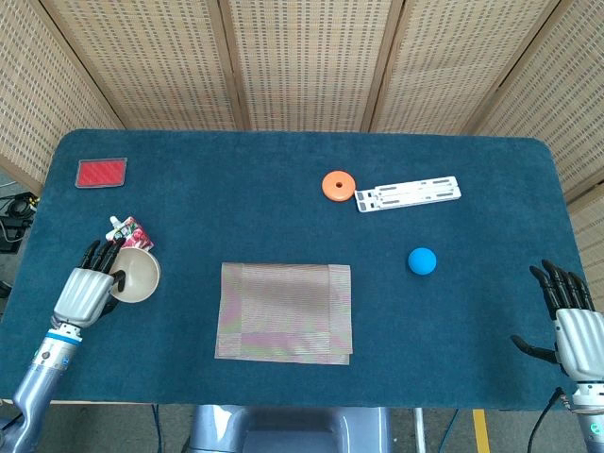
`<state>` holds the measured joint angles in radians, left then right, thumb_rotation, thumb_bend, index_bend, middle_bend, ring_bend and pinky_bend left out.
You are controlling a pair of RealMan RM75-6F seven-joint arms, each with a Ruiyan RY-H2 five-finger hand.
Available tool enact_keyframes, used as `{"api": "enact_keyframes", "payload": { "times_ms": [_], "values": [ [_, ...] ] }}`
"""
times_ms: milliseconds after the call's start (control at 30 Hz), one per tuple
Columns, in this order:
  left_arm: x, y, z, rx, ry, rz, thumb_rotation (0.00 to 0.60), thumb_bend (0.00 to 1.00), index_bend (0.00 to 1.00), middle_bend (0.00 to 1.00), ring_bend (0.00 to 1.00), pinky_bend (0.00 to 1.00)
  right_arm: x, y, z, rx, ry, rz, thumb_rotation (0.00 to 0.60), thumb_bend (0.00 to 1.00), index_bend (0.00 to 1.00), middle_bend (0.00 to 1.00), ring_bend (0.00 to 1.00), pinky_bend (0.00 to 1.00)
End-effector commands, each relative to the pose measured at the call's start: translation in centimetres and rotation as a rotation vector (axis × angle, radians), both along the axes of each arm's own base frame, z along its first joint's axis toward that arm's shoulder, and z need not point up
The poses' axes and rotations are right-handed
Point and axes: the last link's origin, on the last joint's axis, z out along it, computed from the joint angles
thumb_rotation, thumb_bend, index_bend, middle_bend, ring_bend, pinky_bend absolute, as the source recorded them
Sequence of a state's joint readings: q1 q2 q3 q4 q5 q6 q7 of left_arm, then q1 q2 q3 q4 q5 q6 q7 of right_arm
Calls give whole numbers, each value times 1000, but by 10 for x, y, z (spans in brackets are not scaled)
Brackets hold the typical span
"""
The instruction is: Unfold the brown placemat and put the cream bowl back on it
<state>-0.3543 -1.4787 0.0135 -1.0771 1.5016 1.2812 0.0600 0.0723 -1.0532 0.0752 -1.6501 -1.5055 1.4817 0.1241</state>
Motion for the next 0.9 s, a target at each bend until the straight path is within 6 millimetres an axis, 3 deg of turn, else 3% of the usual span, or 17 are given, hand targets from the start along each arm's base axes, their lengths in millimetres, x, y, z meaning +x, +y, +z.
{"api": "enact_keyframes", "payload": {
  "times_ms": [33,100,333,600,767,900],
  "values": [
    [-16,-5,-2,-16,5,48,600,583,782,0,0,0,0,0,0,2,2,-2,600,34,4,0,0,0],
    [-23,-6,-3,-31,16,71,600,562,727,0,0,0,0,0,-1,3,3,-4,600,34,3,0,0,0],
    [-29,-5,-3,-63,56,105,600,274,435,0,0,0,-1,-1,0,-1,0,-5,600,34,4,0,0,0],
    [-26,-7,4,-77,72,106,600,141,116,0,0,0,-1,-1,4,-10,-10,-7,600,35,3,0,0,0],
    [-12,-8,18,-57,-10,86,600,138,82,0,0,0,-1,-1,5,-12,-13,-6,600,34,3,0,0,0],
    [15,-15,27,-60,-76,11,600,163,171,0,0,0,-2,-2,7,-21,-21,-13,600,35,3,0,0,0]
  ]
}}
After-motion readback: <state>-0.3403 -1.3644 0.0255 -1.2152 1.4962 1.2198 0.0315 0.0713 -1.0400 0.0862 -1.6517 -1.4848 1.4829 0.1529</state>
